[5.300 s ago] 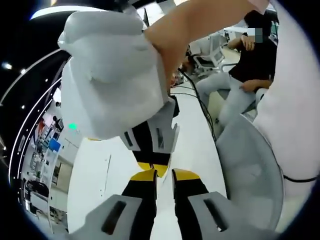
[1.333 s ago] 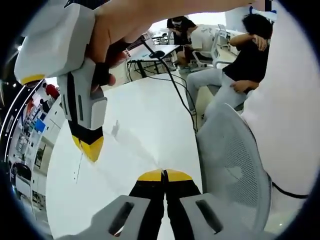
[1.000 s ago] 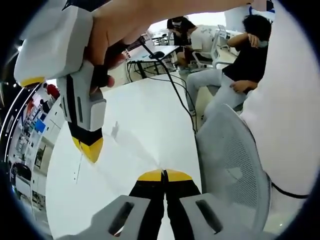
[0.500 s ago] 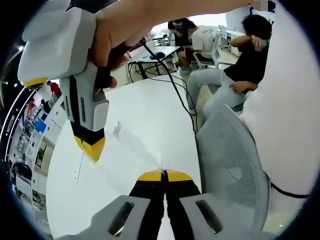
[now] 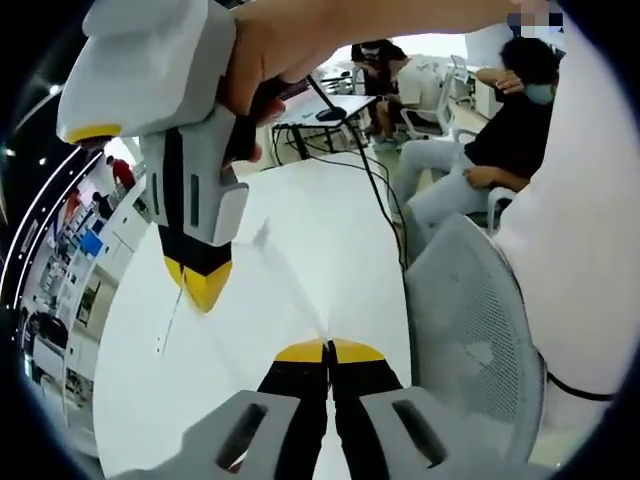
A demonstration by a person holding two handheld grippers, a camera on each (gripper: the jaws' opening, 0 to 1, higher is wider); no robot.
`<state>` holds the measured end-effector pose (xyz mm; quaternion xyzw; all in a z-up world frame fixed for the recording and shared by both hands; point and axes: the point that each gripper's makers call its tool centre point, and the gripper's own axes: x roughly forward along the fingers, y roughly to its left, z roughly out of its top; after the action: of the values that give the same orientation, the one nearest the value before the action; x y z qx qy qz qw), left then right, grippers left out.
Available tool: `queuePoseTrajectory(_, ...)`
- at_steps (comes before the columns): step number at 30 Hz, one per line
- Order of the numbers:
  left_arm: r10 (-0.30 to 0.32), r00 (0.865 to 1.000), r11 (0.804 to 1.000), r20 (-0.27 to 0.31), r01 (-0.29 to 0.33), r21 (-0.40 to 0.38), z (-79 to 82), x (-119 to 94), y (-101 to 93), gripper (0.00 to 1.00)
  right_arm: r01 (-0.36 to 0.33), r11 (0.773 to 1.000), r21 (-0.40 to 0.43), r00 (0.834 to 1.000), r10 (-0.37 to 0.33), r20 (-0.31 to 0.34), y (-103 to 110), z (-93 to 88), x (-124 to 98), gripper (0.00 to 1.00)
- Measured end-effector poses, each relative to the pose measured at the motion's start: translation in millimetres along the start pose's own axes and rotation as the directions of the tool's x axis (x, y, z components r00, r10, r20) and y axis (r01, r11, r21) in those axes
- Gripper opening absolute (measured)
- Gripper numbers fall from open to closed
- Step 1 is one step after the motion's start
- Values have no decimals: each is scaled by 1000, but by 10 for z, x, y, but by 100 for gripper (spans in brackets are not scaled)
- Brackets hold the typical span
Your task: Arrange the food packaging bags into a neat stack by flattening each bag and aligning their edges.
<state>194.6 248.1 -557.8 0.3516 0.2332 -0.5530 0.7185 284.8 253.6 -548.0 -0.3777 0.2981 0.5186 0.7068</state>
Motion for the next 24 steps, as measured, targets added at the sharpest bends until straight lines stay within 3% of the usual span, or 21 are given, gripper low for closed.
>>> queuePoseTrajectory(24,78,995,997,55,-77,-17,125,-49,263,4,28,999,-27,1000,-28,12,-53,57,-43,0)
